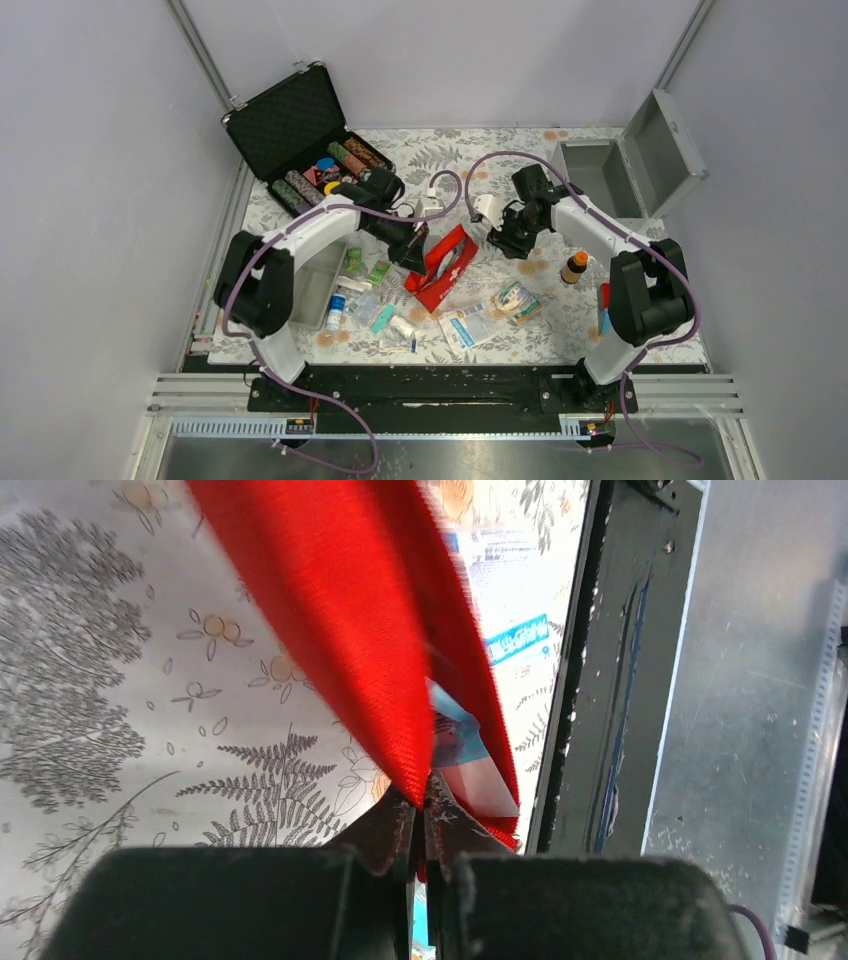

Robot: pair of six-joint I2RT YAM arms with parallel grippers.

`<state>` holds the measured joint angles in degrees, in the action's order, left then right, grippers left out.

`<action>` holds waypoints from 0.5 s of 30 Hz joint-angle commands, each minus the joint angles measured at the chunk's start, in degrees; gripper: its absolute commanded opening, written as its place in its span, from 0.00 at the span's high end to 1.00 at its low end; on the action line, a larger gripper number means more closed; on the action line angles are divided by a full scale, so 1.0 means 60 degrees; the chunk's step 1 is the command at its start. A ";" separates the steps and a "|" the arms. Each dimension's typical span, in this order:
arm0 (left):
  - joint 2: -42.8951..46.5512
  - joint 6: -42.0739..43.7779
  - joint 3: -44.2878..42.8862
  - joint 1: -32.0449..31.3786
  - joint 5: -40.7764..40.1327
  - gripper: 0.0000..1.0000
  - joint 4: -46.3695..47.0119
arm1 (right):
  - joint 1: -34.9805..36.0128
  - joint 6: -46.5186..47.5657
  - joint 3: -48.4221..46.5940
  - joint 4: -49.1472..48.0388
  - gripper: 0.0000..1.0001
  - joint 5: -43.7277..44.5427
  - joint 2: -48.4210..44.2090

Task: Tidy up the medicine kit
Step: Place the medical item at the medicine pouch, then pick up the medical item at the center of the board.

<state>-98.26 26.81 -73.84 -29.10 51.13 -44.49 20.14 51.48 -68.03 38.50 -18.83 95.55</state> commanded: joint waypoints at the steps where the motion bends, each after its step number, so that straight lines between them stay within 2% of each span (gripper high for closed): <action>1: -0.0891 0.1006 -0.0493 0.0076 0.0361 1.00 -0.1025 | 0.0031 0.2509 -0.0058 -0.1081 0.52 0.0529 0.0109; 5: -0.1341 0.1016 -0.0627 0.0130 0.0153 1.00 -0.1182 | 0.0042 0.3069 0.0058 -0.1492 0.52 0.0600 0.0463; 9: -0.1091 0.0738 -0.0211 0.0164 0.0161 1.00 -0.0490 | 0.0042 0.3387 -0.0069 -0.1710 0.52 0.0769 0.0977; 15: -0.1088 0.0585 -0.0175 0.0216 0.0061 1.00 -0.0441 | 0.0042 0.3864 -0.0451 -0.1807 0.53 0.1316 0.1896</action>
<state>-107.00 29.91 -74.96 -28.27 50.76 -49.08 20.14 70.57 -68.31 29.02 -13.96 104.22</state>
